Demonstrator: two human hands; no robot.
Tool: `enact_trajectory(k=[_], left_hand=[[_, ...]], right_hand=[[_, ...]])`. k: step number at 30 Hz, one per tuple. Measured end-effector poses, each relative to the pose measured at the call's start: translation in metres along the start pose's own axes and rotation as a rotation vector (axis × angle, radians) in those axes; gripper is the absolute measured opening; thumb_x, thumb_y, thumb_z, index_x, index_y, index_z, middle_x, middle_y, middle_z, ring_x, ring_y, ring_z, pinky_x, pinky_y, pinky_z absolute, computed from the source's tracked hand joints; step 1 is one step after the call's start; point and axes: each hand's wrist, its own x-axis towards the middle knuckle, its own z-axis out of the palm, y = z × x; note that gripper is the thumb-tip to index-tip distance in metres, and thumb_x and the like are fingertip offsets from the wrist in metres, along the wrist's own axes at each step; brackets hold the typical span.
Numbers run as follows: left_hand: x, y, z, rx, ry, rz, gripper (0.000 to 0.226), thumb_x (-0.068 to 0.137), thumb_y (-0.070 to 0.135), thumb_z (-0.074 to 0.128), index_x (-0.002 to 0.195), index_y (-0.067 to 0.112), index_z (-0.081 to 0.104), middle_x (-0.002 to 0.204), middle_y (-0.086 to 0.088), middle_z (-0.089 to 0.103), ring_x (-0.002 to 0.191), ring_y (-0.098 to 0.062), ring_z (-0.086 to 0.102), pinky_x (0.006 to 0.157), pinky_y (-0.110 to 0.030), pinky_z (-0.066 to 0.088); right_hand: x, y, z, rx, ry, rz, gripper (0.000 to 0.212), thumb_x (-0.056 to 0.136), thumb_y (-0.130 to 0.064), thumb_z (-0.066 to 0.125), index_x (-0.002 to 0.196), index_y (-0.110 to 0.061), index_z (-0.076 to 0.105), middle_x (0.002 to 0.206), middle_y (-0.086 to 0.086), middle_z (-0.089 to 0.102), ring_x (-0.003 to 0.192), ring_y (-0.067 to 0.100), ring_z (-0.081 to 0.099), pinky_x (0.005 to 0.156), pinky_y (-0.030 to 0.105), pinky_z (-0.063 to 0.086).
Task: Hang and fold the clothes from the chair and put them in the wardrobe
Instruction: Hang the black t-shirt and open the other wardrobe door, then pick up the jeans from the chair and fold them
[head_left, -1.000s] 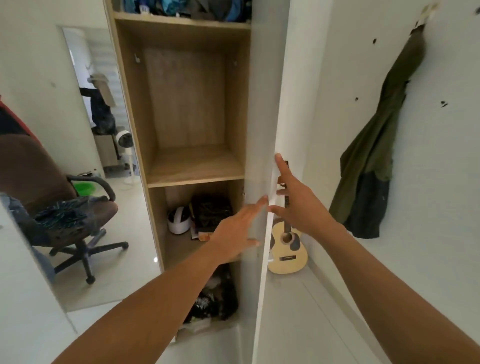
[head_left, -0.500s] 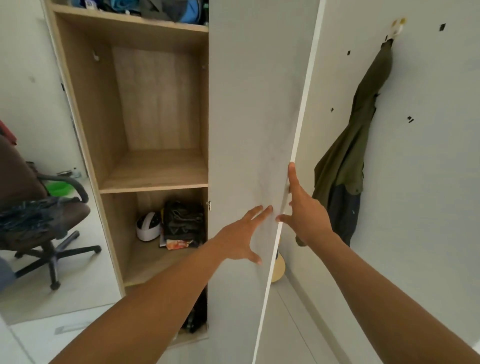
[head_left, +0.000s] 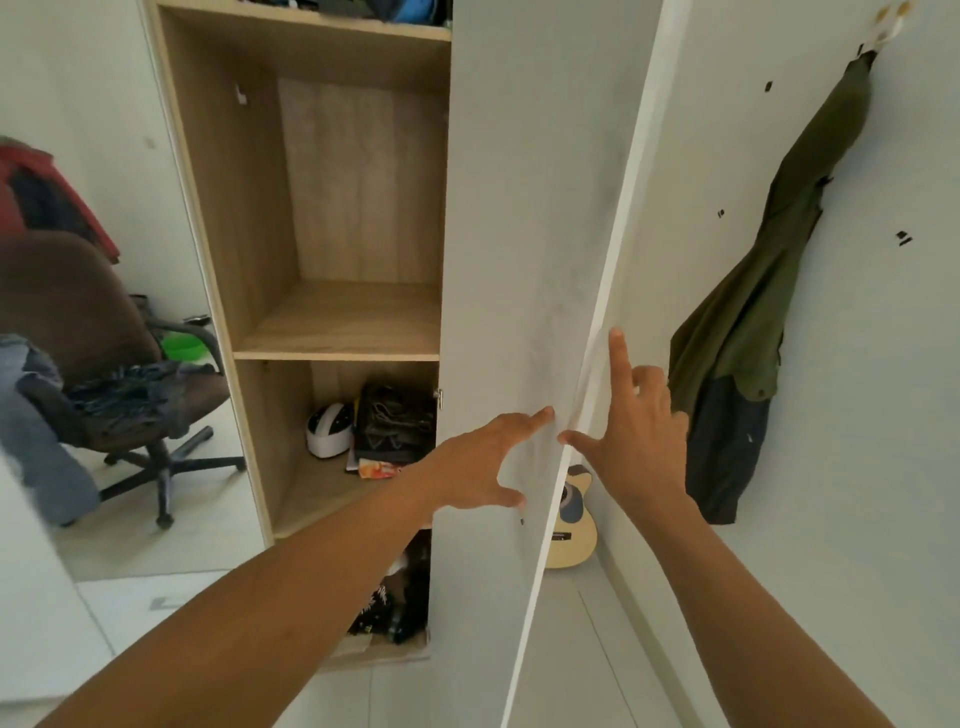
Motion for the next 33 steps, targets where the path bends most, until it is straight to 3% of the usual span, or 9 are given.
enact_trajectory(k=[3, 5, 8, 12, 17, 21, 26, 30, 33], left_hand=[[-0.027, -0.012, -0.011, -0.016, 0.032, -0.069, 0.107, 0.085, 0.044, 0.076, 0.152, 0.054, -0.008, 0.159, 0.011, 0.026, 0.13, -0.014, 0.046, 0.106, -0.038, 0.047], [-0.048, -0.028, -0.017, 0.012, 0.053, -0.126, 0.107, 0.085, 0.05, 0.073, 0.149, 0.059, -0.011, 0.157, 0.01, 0.031, 0.128, -0.014, 0.049, 0.103, -0.038, 0.049], [-0.089, -0.066, -0.025, 0.075, 0.033, -0.289, 0.111, 0.079, 0.055, 0.074, 0.149, 0.057, -0.013, 0.153, 0.004, 0.039, 0.126, -0.018, 0.054, 0.099, -0.039, 0.052], [-0.169, -0.115, -0.048, 0.152, 0.031, -0.52, 0.106, 0.082, 0.048, 0.074, 0.157, 0.04, -0.001, 0.157, 0.0, 0.034, 0.134, -0.025, 0.047, 0.104, -0.041, 0.046], [-0.301, -0.188, -0.083, 0.17, 0.085, -0.815, 0.098, 0.082, 0.053, 0.074, 0.157, 0.038, 0.013, 0.157, 0.001, 0.036, 0.131, -0.025, 0.05, 0.102, -0.04, 0.048], [-0.425, -0.245, -0.113, 0.147, 0.146, -1.067, 0.093, 0.08, 0.054, 0.075, 0.155, 0.035, 0.023, 0.157, 0.002, 0.038, 0.135, -0.025, 0.048, 0.104, -0.041, 0.046], [-0.588, -0.289, -0.153, 0.139, 0.232, -1.334, 0.097, 0.079, 0.059, 0.074, 0.156, 0.037, 0.02, 0.157, 0.003, 0.036, 0.136, -0.025, 0.046, 0.107, -0.042, 0.044], [-0.712, -0.286, -0.182, 0.157, 0.287, -1.515, 0.095, 0.084, 0.058, 0.069, 0.158, 0.029, 0.016, 0.162, -0.002, 0.027, 0.144, -0.026, 0.035, 0.113, -0.046, 0.036], [-0.793, -0.274, -0.191, 0.135, 0.327, -1.66, 0.087, 0.084, 0.058, 0.069, 0.155, 0.027, 0.029, 0.162, -0.001, 0.027, 0.143, -0.027, 0.037, 0.11, -0.048, 0.04]], right_hand=[[-0.025, -0.024, 0.012, 0.167, 0.11, -0.075, 0.094, 0.079, -0.06, 0.071, 0.15, -0.034, 0.016, 0.127, 0.01, 0.055, 0.104, 0.029, 0.06, 0.086, 0.047, 0.053], [-0.037, -0.05, 0.027, 0.203, 0.096, -0.166, 0.084, 0.084, -0.055, 0.07, 0.15, -0.031, 0.024, 0.123, 0.008, 0.058, 0.097, 0.023, 0.062, 0.077, 0.036, 0.056], [-0.045, -0.094, 0.054, 0.212, -0.079, -0.242, 0.073, 0.089, -0.055, 0.063, 0.15, -0.029, 0.031, 0.127, 0.002, 0.055, 0.102, 0.018, 0.061, 0.077, 0.026, 0.054], [-0.055, -0.169, 0.104, 0.275, -0.437, -0.289, 0.065, 0.093, -0.05, 0.057, 0.148, -0.028, 0.031, 0.136, -0.002, 0.043, 0.122, 0.018, 0.049, 0.091, 0.032, 0.049], [-0.085, -0.311, 0.161, 0.332, -0.746, -0.415, 0.068, 0.092, -0.044, 0.061, 0.15, -0.027, 0.029, 0.151, 0.001, 0.036, 0.138, 0.024, 0.037, 0.109, 0.043, 0.04], [-0.126, -0.445, 0.19, 0.425, -0.881, -0.585, 0.073, 0.091, -0.053, 0.059, 0.151, -0.03, 0.024, 0.156, -0.002, 0.031, 0.14, 0.021, 0.035, 0.108, 0.043, 0.04], [-0.179, -0.606, 0.21, 0.505, -0.96, -0.797, 0.073, 0.091, -0.053, 0.059, 0.151, -0.026, 0.027, 0.152, 0.001, 0.035, 0.139, 0.021, 0.037, 0.106, 0.039, 0.039], [-0.23, -0.726, 0.208, 0.571, -1.009, -0.972, 0.072, 0.091, -0.052, 0.059, 0.15, -0.027, 0.027, 0.146, 0.001, 0.039, 0.132, 0.021, 0.044, 0.102, 0.039, 0.044], [-0.273, -0.801, 0.198, 0.616, -1.065, -1.089, 0.071, 0.092, -0.049, 0.06, 0.151, -0.027, 0.027, 0.148, 0.001, 0.037, 0.133, 0.022, 0.044, 0.104, 0.039, 0.045]])
